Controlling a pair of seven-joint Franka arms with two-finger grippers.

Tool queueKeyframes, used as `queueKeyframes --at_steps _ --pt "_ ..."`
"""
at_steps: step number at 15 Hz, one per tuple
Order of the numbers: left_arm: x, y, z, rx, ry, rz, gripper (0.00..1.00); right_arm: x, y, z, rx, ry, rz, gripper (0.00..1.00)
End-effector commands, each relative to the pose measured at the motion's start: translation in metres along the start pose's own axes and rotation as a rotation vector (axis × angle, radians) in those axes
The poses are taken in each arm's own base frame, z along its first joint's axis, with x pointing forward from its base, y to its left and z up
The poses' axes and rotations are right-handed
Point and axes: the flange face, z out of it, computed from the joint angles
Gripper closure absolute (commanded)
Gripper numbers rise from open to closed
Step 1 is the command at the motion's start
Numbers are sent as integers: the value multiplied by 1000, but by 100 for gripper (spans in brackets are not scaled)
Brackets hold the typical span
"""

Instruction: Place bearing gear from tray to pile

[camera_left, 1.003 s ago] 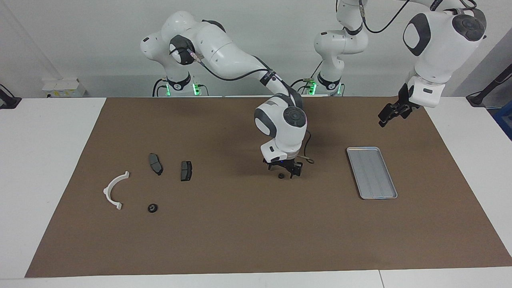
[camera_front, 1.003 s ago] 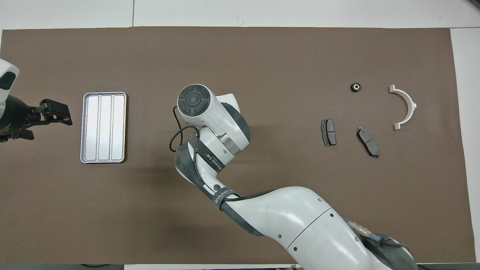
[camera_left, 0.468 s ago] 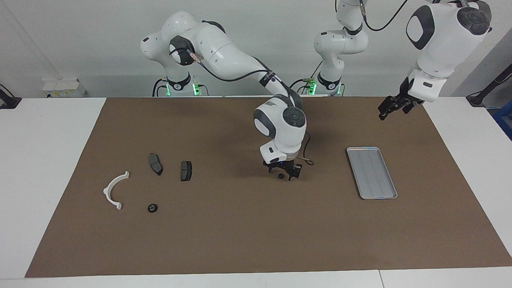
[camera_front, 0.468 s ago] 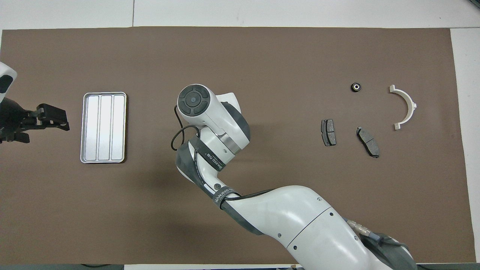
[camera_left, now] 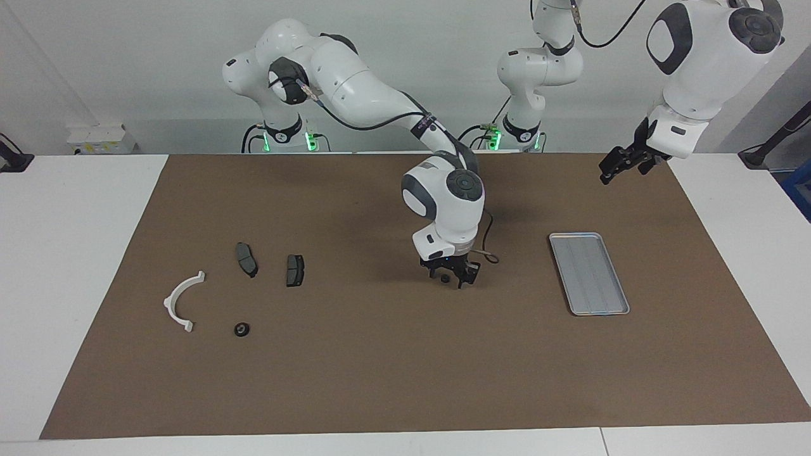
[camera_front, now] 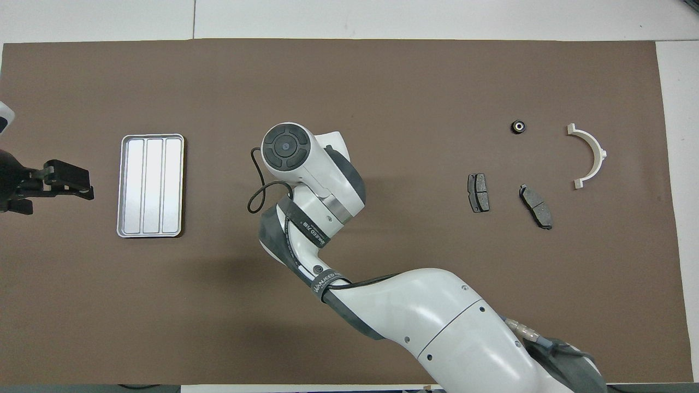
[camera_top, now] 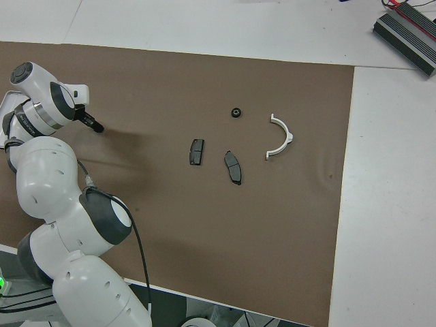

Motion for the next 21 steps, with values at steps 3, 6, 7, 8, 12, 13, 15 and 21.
queueKeyframes --at_steps 3,6,7,8,12,13,15,21 --pt "-7 -6 -6 -11 -5 1 0 2 4 12 14 4 14 72" --pt "-9 3 -6 -9 -6 18 0 2 4 12 17 1 15 100" --pt "-9 2 -6 -9 -6 16 0 3 5 12 17 1 17 100" --pt "-9 1 -5 -9 -9 15 0 3 5 11 15 1 17 100" --pt "-9 0 -5 -9 -9 13 0 25 20 8 -42 -17 -22 100" --pt "-9 1 -5 -9 -8 15 0 45 30 -4 -52 -34 -55 100" --pt "-9 1 -6 -9 -8 15 0 90 59 -36 -64 -71 -131 100" --pt "-9 1 -5 -9 -9 15 0 217 162 -71 -14 -56 -450 100"
